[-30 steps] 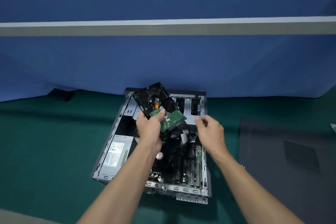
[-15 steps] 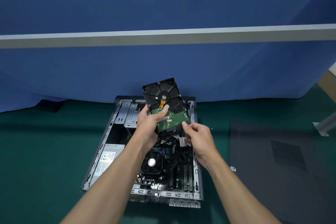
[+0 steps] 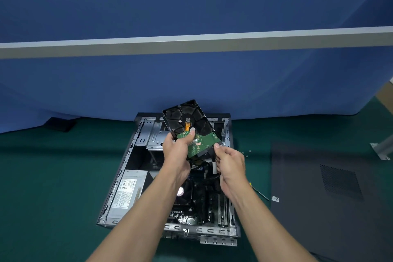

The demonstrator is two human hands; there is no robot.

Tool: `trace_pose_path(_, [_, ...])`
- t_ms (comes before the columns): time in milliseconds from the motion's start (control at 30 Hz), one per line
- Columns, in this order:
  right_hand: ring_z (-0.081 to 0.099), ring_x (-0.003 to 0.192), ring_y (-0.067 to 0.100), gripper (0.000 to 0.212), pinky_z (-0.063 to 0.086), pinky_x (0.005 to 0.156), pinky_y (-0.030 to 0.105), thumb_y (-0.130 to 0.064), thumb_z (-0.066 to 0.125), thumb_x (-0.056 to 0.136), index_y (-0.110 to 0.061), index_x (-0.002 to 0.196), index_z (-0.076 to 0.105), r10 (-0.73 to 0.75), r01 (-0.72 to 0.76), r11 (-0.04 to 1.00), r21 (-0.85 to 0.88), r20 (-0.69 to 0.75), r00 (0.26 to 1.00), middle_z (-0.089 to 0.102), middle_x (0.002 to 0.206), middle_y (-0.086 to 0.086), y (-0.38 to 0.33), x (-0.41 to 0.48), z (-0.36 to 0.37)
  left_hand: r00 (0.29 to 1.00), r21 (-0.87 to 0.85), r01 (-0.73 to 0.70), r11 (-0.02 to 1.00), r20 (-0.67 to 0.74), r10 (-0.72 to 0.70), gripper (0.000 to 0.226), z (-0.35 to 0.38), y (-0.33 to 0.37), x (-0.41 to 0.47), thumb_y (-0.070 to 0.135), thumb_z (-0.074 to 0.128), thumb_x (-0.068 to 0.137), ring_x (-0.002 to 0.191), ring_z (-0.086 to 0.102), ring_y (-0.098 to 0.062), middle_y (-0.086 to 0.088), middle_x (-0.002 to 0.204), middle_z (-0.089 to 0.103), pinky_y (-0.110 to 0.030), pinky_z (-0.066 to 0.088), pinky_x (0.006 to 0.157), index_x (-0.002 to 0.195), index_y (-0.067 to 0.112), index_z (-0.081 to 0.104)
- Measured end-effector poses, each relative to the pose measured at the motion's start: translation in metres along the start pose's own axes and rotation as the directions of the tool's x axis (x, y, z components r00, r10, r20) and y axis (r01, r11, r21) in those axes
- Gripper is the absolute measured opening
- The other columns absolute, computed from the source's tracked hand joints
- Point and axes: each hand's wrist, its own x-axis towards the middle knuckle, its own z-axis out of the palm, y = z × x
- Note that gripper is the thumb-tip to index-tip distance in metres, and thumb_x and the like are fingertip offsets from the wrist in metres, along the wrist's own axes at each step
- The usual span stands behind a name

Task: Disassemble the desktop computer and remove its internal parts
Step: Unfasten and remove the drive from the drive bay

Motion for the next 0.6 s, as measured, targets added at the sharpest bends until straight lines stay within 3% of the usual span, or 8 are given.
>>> trace_pose_path(67, [0.062, 0.071, 0.026, 0.030, 0.056, 0.076, 0.046, -0.024, 0.059, 0.094, 0.001, 0.080, 0.066, 0.025, -0.026, 0.999, -0.019, -0.047, 0.999, 0.069, 0.075, 0.010, 0.002, 0.000, 0.008, 0.998, -0.007, -0.018, 1.000, -0.058, 0.017, 0.028, 0.003, -0.004, 0.000, 0.005, 0.075, 0.082, 0.081, 0.073, -0.023, -0.009, 0.097, 0.075, -0.039, 0.060, 0.065, 0.104, 0.012, 0.060])
trace_pose_path(100, [0.062, 0.068, 0.022, 0.029, 0.057, 0.073, 0.045, -0.024, 0.057, 0.095, 0.000, 0.080, 0.066, 0.041, -0.041, 0.999, -0.018, -0.012, 0.999, 0.068, 0.073, 0.007, 0.001, 0.001, 0.008, 0.997, -0.011, -0.021, 1.000, -0.073, 0.020, 0.028, 0.002, -0.004, 0.000, 0.005, 0.075, 0.082, 0.080, 0.073, -0.023, -0.010, 0.097, 0.075, -0.037, 0.059, 0.063, 0.105, 0.011, 0.061])
trace_pose_path(200, [0.050, 0.049, 0.006, 0.027, 0.043, 0.051, 0.023, -0.021, 0.053, 0.098, -0.008, 0.078, 0.066, 0.055, -0.047, 0.998, -0.050, 0.153, 0.987, 0.058, 0.055, -0.007, -0.003, 0.006, -0.008, 0.997, -0.031, -0.003, 1.000, -0.077, 0.001, 0.040, -0.004, 0.004, 0.003, 0.002, 0.075, 0.081, 0.089, 0.072, -0.028, -0.013, 0.104, 0.073, -0.047, 0.059, 0.076, 0.116, 0.007, 0.058])
trace_pose_path(267, [0.043, 0.055, 0.011, 0.029, 0.039, 0.059, 0.026, -0.023, 0.051, 0.098, -0.013, 0.072, 0.059, 0.035, -0.023, 0.993, -0.115, 0.102, 0.994, 0.048, 0.057, -0.004, 0.002, 0.011, -0.020, 0.996, -0.044, -0.012, 0.999, -0.092, 0.008, 0.040, -0.008, 0.011, 0.008, 0.001, 0.075, 0.081, 0.097, 0.070, -0.031, -0.012, 0.105, 0.072, -0.054, 0.056, 0.085, 0.116, 0.008, 0.057])
trace_pose_path(367, [0.061, 0.081, 0.018, 0.021, 0.048, 0.077, 0.027, -0.023, 0.048, 0.099, -0.014, 0.091, 0.065, 0.019, 0.022, 0.937, -0.347, 0.115, 0.993, 0.063, 0.083, 0.004, 0.013, 0.008, -0.021, 0.992, -0.084, -0.054, 0.995, -0.116, 0.044, 0.030, -0.009, 0.022, 0.017, -0.001, 0.072, 0.082, 0.099, 0.069, -0.031, -0.012, 0.104, 0.072, -0.057, 0.055, 0.084, 0.107, 0.010, 0.059])
trace_pose_path(433, [0.057, 0.103, 0.013, 0.024, 0.046, 0.087, 0.022, -0.023, 0.047, 0.100, -0.013, 0.113, 0.064, 0.004, 0.122, 0.799, -0.588, 0.209, 0.978, 0.061, 0.113, 0.003, 0.020, 0.005, -0.017, 0.989, -0.064, -0.089, 0.994, -0.121, 0.080, 0.031, -0.008, 0.028, 0.021, 0.000, 0.072, 0.082, 0.097, 0.070, -0.028, -0.009, 0.103, 0.073, -0.054, 0.055, 0.086, 0.108, 0.009, 0.060])
trace_pose_path(500, [0.038, 0.129, 0.019, 0.035, 0.033, 0.107, 0.030, -0.019, 0.046, 0.100, -0.008, 0.132, 0.054, -0.047, 0.227, 0.610, -0.759, 0.252, 0.967, 0.042, 0.141, 0.004, 0.023, 0.005, -0.015, 0.986, -0.017, -0.122, 0.992, -0.113, 0.119, 0.031, -0.007, 0.031, 0.025, 0.001, 0.073, 0.082, 0.095, 0.071, -0.023, -0.006, 0.104, 0.074, -0.049, 0.056, 0.088, 0.109, 0.011, 0.060])
trace_pose_path(600, [0.014, 0.140, 0.024, 0.036, 0.019, 0.115, 0.033, -0.013, 0.048, 0.097, -0.005, 0.131, 0.053, -0.314, 0.360, 0.343, -0.868, 0.255, 0.914, 0.023, 0.152, 0.008, 0.012, 0.005, -0.014, 0.977, 0.063, -0.176, 0.982, -0.111, 0.182, 0.026, -0.002, 0.032, 0.027, 0.003, 0.074, 0.083, 0.095, 0.070, -0.019, 0.000, 0.100, 0.074, -0.048, 0.053, 0.093, 0.102, 0.013, 0.060])
